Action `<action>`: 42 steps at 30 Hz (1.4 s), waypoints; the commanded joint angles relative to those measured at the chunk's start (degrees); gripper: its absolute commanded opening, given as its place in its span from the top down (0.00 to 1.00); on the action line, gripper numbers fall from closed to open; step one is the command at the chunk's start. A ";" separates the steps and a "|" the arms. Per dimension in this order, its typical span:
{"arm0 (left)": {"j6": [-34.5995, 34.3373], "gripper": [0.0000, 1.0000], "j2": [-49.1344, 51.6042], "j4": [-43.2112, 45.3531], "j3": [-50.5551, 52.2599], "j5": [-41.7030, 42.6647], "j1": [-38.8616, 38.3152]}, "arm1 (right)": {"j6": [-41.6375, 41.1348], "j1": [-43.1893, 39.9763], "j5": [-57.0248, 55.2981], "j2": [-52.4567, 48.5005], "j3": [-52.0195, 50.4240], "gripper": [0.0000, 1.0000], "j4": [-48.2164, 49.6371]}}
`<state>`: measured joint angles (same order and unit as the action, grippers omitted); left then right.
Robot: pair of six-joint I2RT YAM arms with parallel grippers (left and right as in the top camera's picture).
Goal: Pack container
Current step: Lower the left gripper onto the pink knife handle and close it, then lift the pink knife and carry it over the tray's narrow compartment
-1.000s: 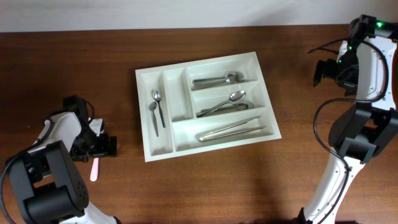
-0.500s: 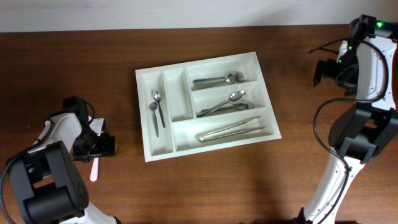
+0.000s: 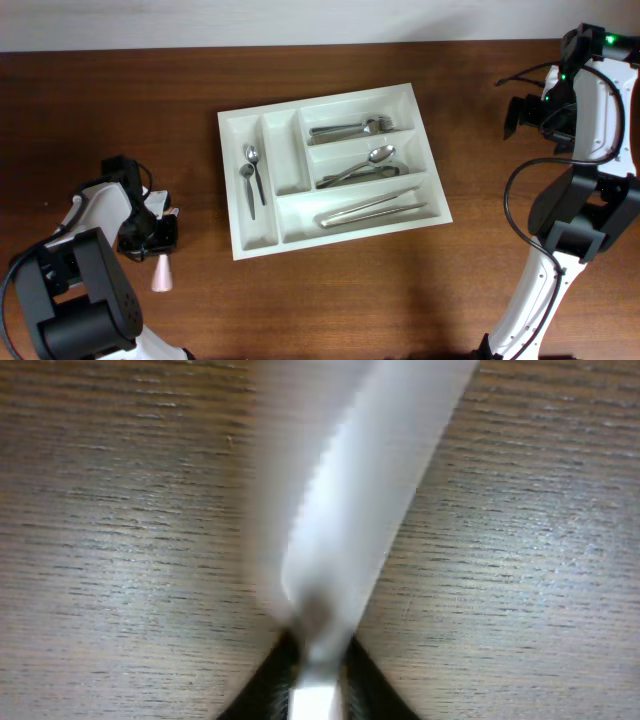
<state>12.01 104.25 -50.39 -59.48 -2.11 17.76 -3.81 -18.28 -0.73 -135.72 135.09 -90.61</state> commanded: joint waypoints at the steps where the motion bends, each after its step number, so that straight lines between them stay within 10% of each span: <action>1: 0.28 0.92 1.20 0.90 1.97 0.68 0.20 | 0.42 0.26 0.31 0.28 -0.22 0.01 0.07; 16: -2.99 0.98 1.16 -0.17 -1.44 1.75 0.15 | 0.42 0.26 0.31 0.28 -0.22 0.01 0.04; 36: -6.69 0.98 1.16 -23.56 -40.52 13.29 -10.05 | 0.42 0.26 0.31 0.28 -0.22 0.01 0.07; 42: -21.33 0.98 1.18 -19.04 -44.33 13.29 -19.91 | 0.42 0.26 0.31 0.28 -0.22 0.01 0.07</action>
<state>-0.23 105.06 -70.28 -102.52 10.00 0.99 -3.77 -18.28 -0.73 -135.72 135.09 -90.61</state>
